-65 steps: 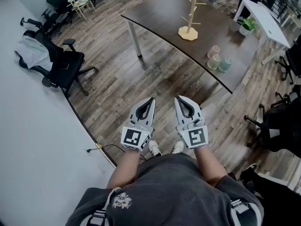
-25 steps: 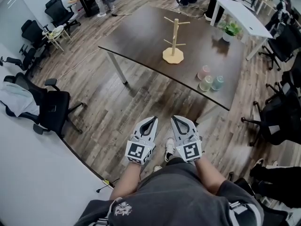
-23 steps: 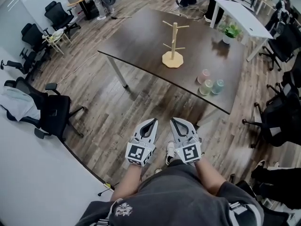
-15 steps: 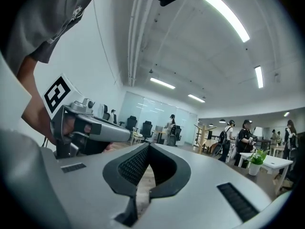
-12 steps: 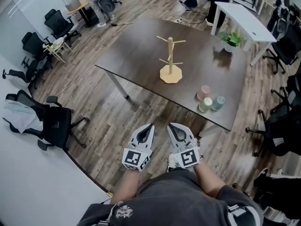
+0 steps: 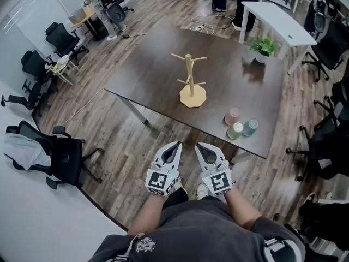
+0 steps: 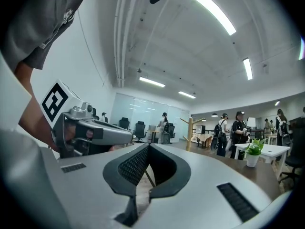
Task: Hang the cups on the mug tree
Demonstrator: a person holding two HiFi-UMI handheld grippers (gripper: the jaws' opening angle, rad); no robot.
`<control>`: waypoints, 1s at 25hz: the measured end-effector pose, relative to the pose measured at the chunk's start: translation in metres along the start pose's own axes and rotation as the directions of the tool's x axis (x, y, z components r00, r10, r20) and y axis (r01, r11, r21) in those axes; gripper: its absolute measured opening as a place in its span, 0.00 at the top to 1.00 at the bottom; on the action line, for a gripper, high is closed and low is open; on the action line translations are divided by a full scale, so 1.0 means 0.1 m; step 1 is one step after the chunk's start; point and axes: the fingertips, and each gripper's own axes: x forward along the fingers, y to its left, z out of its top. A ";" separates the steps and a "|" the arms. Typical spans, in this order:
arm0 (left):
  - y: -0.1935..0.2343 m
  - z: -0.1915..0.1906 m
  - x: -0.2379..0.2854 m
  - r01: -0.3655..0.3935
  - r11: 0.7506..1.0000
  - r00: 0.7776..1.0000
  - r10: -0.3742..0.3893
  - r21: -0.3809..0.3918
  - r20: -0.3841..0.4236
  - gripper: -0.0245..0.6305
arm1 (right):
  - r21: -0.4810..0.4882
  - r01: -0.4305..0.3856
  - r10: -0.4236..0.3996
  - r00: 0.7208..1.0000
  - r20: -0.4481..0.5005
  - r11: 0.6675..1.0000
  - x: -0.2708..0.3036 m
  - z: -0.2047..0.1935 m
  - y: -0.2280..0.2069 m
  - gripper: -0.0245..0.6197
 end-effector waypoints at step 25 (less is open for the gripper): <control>0.81 0.14 1.35 0.484 0.873 0.874 -0.478 -0.069 0.088 0.95 | 0.120 0.501 -0.486 0.863 -0.138 0.857 0.71 -0.22 -0.97 0.93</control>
